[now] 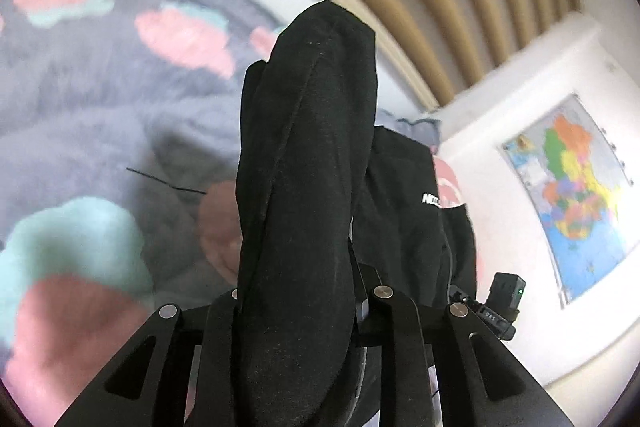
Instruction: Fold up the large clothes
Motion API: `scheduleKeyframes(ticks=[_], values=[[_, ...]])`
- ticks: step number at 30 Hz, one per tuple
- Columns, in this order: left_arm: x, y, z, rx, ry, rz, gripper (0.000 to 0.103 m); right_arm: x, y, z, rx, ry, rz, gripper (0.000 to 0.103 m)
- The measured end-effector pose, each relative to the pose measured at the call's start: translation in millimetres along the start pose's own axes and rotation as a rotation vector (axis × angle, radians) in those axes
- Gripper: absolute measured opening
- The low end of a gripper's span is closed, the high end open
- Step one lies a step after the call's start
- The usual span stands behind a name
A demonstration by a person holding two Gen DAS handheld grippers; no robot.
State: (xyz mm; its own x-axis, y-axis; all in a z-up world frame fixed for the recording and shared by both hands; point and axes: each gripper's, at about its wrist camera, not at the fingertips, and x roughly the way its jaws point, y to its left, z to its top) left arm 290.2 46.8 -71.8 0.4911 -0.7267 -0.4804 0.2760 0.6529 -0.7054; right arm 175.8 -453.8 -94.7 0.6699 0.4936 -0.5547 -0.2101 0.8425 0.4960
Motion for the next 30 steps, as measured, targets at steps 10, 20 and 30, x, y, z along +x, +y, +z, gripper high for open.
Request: scheduleKeyframes(ticks=[10,20,30], values=[[-103.3,-28.1,-73.2,0.054,-0.011,-0.030,0.025,-85.8,69.8,-53.5,0.048,0.045,-0.026,0.027],[-68.6,92.4,-148.2,-0.190,0.133,0.089,0.030,-25.9,9.3,-120.6,0.218,0.258,-0.186,0.033],[-117.8,125.2,-149.7,-0.237,0.047,0.222,0.047,-79.8,-17.3,-141.4,0.332,0.146,-0.349,0.057]])
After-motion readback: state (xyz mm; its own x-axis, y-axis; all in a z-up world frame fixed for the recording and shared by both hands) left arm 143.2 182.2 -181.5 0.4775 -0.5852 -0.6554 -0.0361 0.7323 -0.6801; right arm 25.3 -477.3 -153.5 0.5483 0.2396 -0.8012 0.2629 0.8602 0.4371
